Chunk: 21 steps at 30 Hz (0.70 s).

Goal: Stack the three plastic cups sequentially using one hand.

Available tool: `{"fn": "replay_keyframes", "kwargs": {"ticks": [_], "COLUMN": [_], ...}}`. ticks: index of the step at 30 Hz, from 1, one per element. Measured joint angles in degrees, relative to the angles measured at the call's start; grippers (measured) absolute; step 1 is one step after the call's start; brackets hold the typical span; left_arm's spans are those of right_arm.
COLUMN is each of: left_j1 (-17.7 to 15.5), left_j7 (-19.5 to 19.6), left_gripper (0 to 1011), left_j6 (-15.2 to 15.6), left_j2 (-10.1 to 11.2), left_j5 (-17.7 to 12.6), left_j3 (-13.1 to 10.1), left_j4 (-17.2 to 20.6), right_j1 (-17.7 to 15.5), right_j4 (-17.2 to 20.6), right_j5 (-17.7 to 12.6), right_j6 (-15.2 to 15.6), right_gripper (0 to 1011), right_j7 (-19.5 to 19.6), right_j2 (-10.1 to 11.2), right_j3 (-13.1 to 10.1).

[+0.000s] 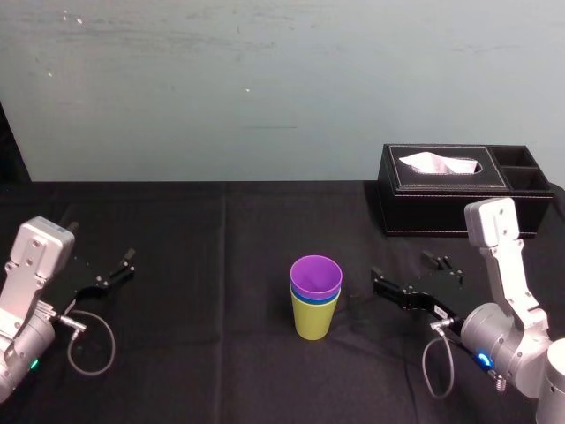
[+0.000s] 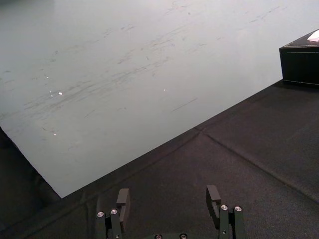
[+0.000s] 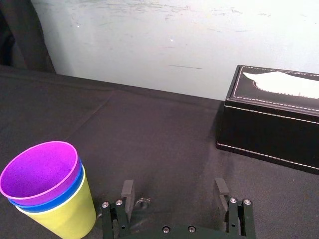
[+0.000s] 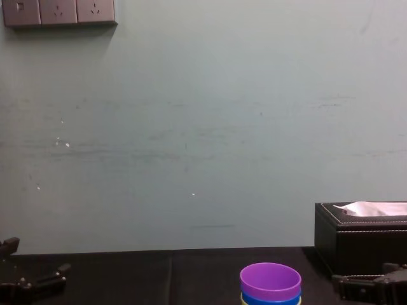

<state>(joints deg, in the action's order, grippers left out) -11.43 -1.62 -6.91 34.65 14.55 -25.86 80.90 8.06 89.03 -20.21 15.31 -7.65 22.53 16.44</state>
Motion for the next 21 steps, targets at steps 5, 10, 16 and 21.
{"fn": "replay_keyframes", "kwargs": {"ticks": [5, 10, 16, 21], "left_j1": [0.0, 0.0, 0.0, 0.0], "left_j7": [0.0, 0.0, 0.0, 0.0], "left_gripper": [1000, 1000, 1000, 1000], "left_j6": [0.0, 0.0, 0.0, 0.0], "left_j2": [0.0, 0.0, 0.0, 0.0], "left_j5": [0.0, 0.0, 0.0, 0.0], "left_j3": [0.0, 0.0, 0.0, 0.0], "left_j4": [0.0, 0.0, 0.0, 0.0], "right_j1": [0.02, 0.05, 0.07, 0.07], "right_j4": [0.02, 0.04, 0.06, 0.07], "right_j5": [0.02, 0.06, 0.08, 0.08], "right_j6": [0.02, 0.02, 0.02, 0.02], "right_gripper": [1003, 1003, 1003, 1003], "right_j7": [0.07, 0.1, 0.13, 0.15], "right_j2": [0.0, 0.0, 0.0, 0.0], "right_j3": [0.03, 0.06, 0.07, 0.07]}}
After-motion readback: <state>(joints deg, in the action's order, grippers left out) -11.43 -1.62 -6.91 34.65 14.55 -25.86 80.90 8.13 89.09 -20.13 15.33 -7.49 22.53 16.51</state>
